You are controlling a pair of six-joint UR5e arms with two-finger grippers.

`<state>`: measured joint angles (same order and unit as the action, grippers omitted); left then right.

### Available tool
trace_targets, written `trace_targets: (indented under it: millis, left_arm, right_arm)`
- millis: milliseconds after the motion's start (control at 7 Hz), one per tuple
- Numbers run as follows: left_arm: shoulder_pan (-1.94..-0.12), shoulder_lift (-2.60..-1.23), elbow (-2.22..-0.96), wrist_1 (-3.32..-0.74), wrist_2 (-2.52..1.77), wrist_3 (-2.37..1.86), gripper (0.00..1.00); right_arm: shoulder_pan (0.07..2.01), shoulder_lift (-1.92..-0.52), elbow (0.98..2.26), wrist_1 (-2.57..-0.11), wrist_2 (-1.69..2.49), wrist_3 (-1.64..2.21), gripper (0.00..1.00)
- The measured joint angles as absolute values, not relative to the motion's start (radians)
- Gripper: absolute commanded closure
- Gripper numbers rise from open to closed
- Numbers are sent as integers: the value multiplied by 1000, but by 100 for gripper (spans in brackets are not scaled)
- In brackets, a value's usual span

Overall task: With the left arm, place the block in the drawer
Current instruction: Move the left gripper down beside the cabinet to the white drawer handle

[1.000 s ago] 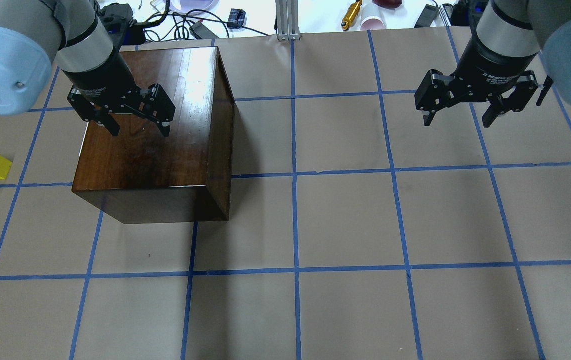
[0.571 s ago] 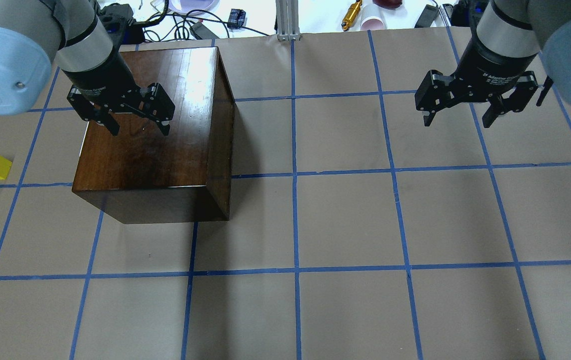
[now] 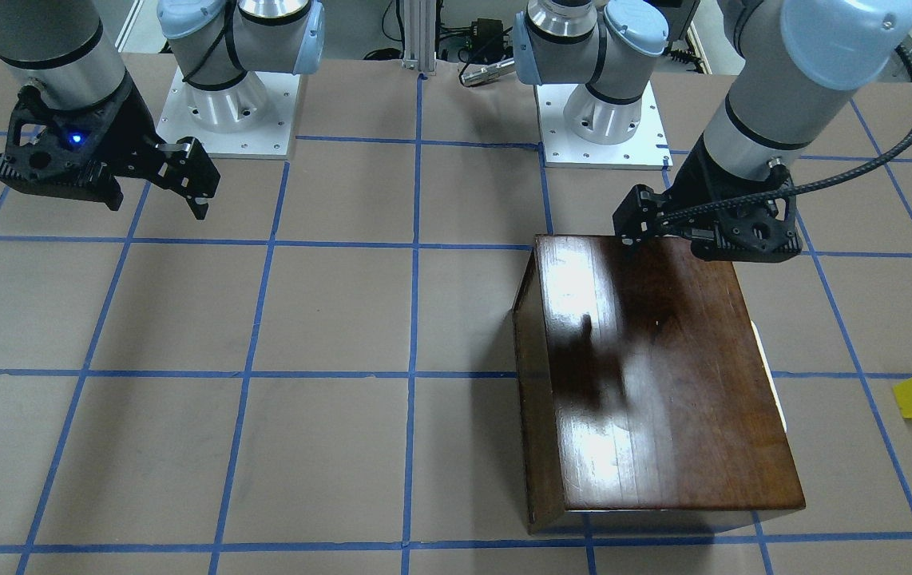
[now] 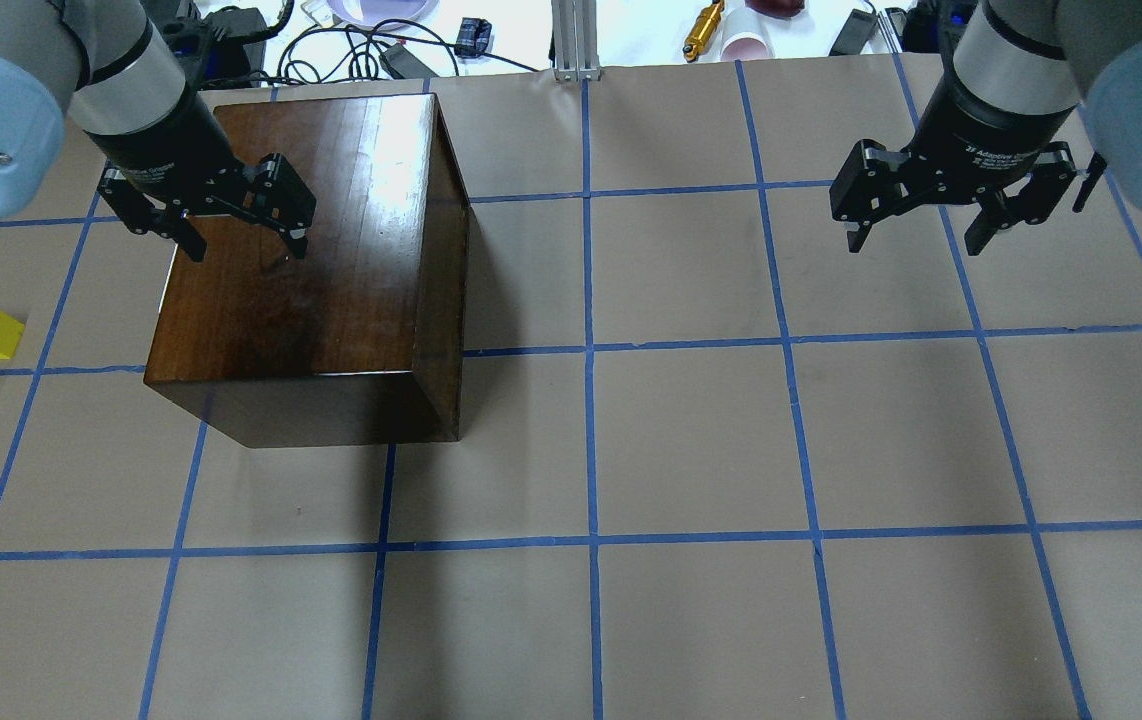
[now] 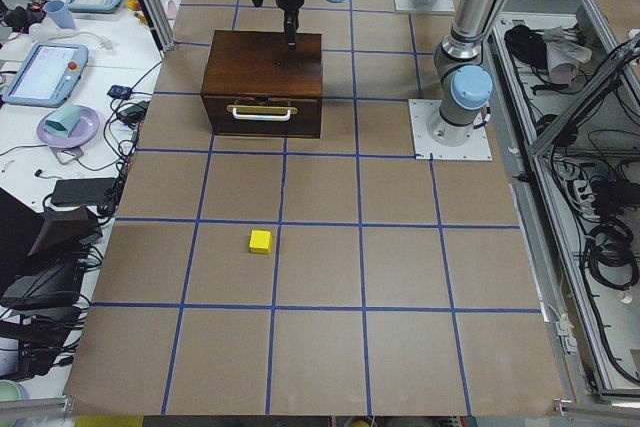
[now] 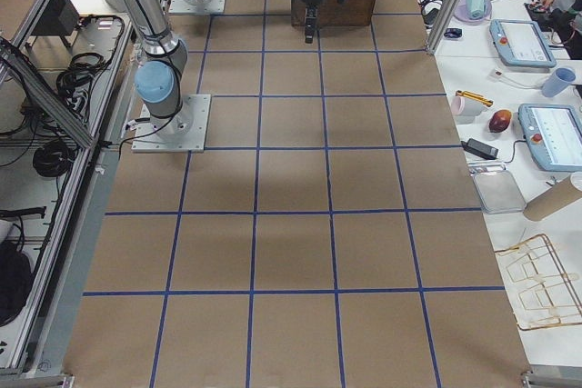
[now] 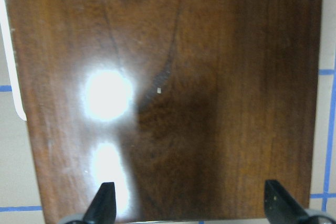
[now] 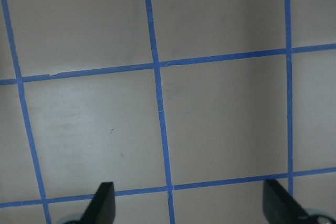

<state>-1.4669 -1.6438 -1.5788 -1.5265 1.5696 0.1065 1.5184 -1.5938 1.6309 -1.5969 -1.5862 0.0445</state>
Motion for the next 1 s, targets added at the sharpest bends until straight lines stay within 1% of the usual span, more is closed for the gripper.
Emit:
trace_targets:
  millis: [286, 714, 1000]
  left_arm:
    - [-1386, -1651, -1552, -1520, 1544, 125, 0]
    - [-1228, -1680, -1484, -1525, 1522, 313, 0]
    - [-1121, -1720, -1474, -1508, 1481, 449, 0]
  right_arm:
    - [1518, -1594, 1631, -1597, -1586, 44, 0]
    - [1518, -1594, 1631, -1597, -1586, 44, 0]
    - [1518, -1594, 1631, -1597, -1586, 44, 0]
